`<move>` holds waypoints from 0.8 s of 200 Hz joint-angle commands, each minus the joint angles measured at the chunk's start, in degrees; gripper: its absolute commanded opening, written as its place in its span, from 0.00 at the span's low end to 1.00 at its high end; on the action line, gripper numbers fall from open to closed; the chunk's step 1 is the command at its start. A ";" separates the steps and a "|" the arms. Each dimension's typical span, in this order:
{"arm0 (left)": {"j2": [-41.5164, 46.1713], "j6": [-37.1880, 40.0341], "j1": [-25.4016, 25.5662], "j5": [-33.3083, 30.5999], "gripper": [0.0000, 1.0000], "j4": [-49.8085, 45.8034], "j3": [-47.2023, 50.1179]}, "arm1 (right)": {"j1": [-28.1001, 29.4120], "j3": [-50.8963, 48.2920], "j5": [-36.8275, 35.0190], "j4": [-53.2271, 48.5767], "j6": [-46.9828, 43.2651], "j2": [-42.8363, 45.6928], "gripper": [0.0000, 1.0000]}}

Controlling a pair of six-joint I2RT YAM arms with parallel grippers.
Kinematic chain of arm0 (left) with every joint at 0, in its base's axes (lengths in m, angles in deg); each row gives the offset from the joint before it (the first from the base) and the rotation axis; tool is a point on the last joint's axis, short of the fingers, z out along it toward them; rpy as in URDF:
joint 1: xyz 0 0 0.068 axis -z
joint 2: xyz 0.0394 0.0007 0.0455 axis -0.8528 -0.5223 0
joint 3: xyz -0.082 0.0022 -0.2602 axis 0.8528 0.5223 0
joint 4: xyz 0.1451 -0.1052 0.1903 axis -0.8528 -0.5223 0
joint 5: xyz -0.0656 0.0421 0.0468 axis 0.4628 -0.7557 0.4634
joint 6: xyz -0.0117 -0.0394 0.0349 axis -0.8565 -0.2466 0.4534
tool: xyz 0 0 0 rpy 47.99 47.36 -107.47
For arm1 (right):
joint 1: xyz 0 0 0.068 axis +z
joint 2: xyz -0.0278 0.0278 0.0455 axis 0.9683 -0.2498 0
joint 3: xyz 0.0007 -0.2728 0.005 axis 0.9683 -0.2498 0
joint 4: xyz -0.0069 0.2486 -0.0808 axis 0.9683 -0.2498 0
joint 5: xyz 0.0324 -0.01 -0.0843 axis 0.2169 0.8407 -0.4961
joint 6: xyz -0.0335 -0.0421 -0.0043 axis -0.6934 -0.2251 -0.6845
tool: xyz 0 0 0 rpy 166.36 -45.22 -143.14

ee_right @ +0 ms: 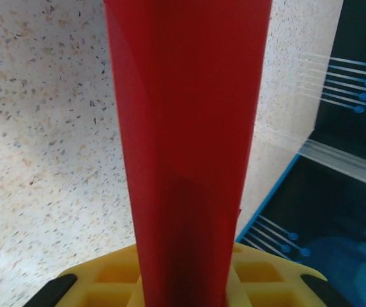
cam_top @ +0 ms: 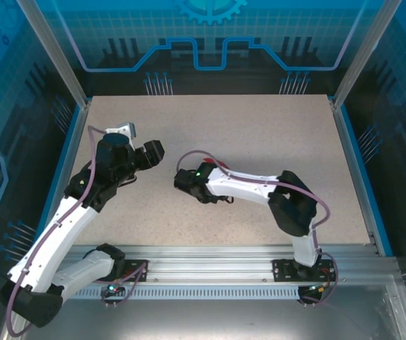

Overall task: Fold a paper plane with a square sheet of paper (fold left side to right side)
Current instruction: Turn over the paper at the center of the table.

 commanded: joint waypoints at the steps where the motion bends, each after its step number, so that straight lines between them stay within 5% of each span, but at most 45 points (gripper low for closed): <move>1: 0.14 -0.22 -0.08 -1.98 0.78 -0.71 1.08 | 1.33 1.94 -4.26 -1.84 -1.66 -4.92 0.24; 48: -1.15 -0.05 -0.10 -1.77 0.79 -0.98 0.73 | 3.86 1.61 2.44 -1.07 -0.60 -6.91 0.45; 98: -3.78 -2.37 -0.09 2.00 0.85 -0.61 2.16 | 6.78 -4.87 19.96 1.15 1.18 5.70 0.90; 134: -8.56 -5.01 -0.09 11.78 0.88 2.20 4.16 | 5.60 -10.89 27.91 4.39 4.10 19.27 0.99; 160: -13.11 -8.77 1.02 20.91 0.88 9.15 7.39 | -2.93 -16.79 38.82 12.38 5.80 30.22 0.99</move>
